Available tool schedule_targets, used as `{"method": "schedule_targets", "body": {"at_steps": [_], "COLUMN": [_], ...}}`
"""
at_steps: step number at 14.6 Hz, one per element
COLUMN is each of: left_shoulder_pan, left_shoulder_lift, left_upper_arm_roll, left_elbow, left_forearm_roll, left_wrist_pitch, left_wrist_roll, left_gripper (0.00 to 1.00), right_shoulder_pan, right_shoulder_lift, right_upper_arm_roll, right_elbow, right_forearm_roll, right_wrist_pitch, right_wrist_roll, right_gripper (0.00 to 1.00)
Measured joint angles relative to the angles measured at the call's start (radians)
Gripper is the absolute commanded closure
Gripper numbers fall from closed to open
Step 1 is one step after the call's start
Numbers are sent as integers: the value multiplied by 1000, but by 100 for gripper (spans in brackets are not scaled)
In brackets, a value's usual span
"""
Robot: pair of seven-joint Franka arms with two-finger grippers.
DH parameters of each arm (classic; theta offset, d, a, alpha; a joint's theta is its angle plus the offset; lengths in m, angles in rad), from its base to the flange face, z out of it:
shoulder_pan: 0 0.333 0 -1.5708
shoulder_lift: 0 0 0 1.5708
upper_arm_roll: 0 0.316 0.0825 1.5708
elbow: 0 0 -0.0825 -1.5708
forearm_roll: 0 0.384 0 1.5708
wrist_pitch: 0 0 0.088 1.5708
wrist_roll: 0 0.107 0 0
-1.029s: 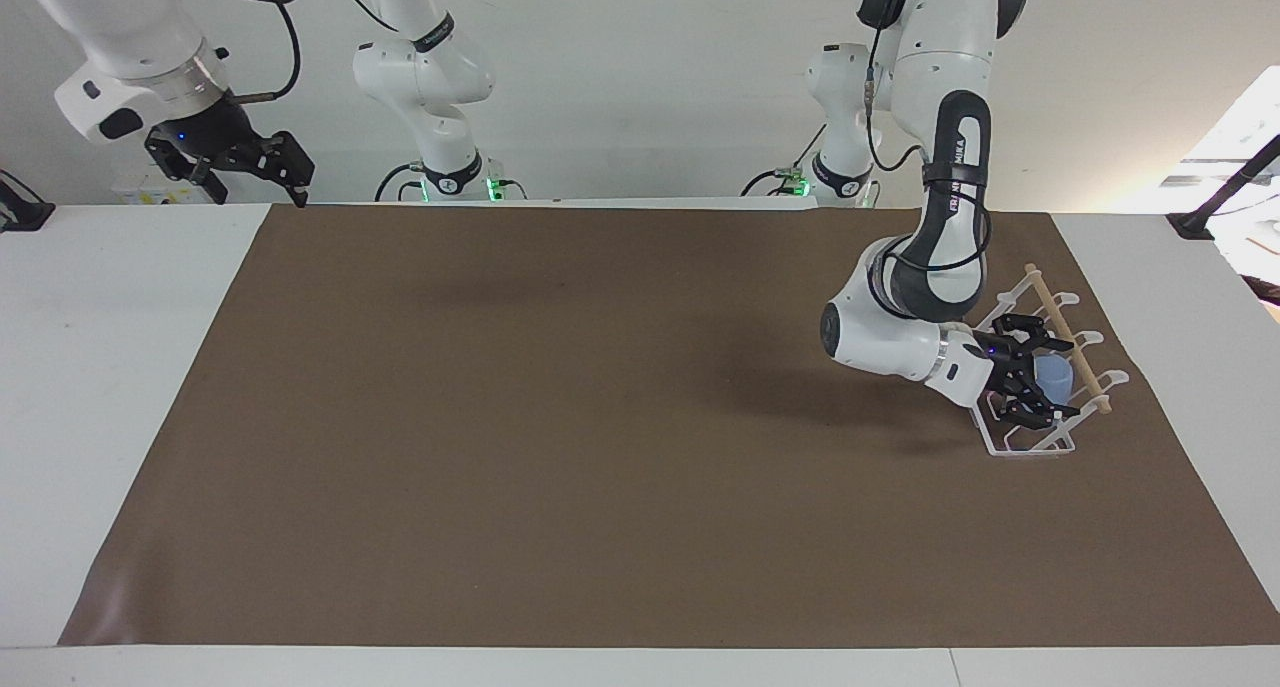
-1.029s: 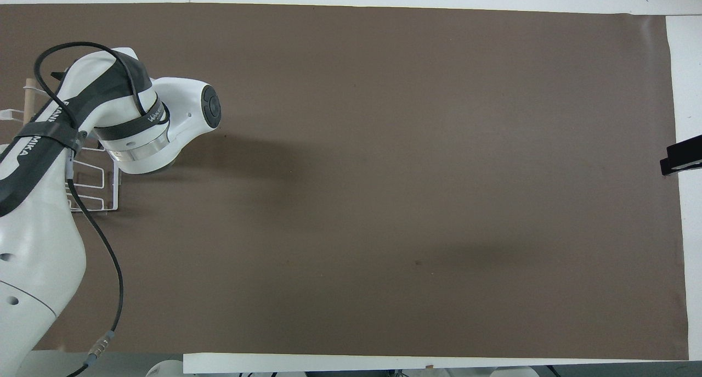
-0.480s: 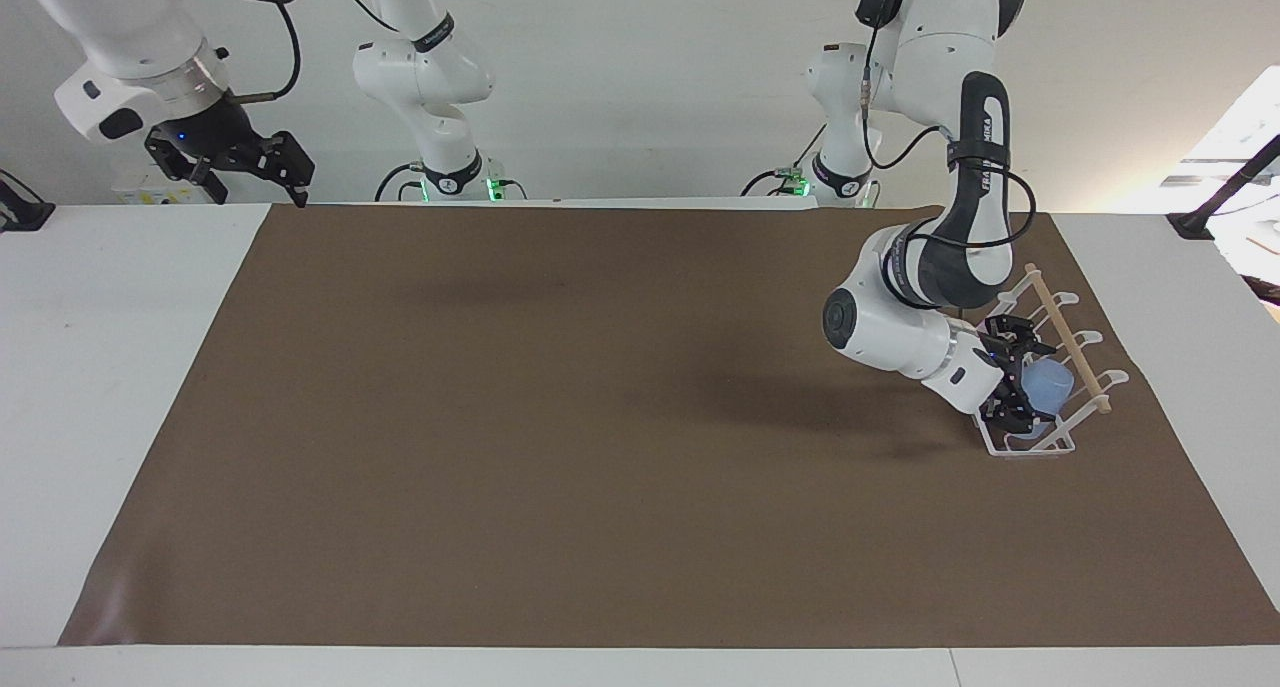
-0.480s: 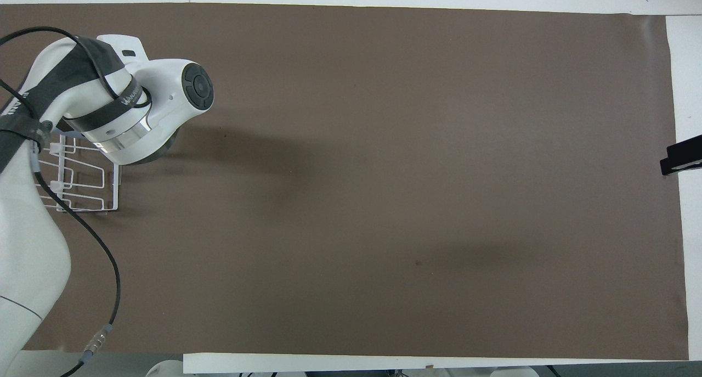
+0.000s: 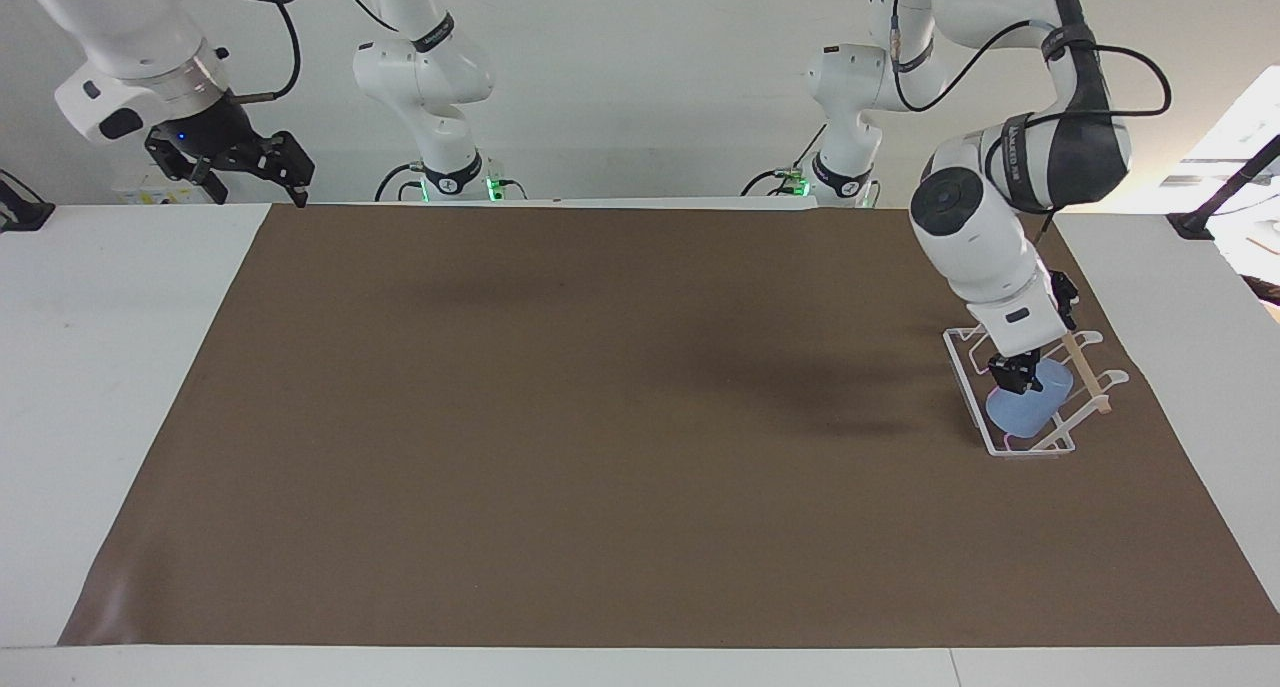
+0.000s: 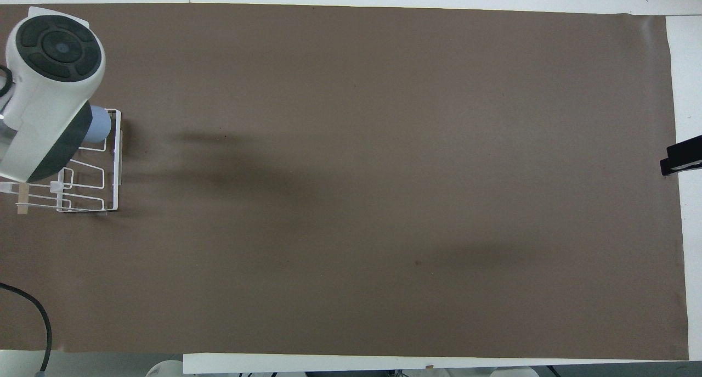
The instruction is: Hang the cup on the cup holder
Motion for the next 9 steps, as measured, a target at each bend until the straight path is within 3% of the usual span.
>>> {"method": "schedule_targets", "body": {"at_steps": [6, 9], "left_shoulder_pan": [79, 140], "left_shoulder_lift": [-106, -146], "left_upper_arm_roll": [4, 9], "left_elbow": [1, 10], "left_forearm_roll": [-340, -428], "left_wrist_pitch": [-38, -106], "left_wrist_roll": [516, 736], "left_gripper": [0, 0], "right_shoulder_pan": [0, 0], "right_shoulder_lift": [0, 0], "right_upper_arm_roll": [0, 0], "right_elbow": [0, 0], "right_forearm_roll": [0, 0], "right_wrist_pitch": [0, 0], "right_wrist_roll": [0, 0], "right_gripper": [0, 0]}}
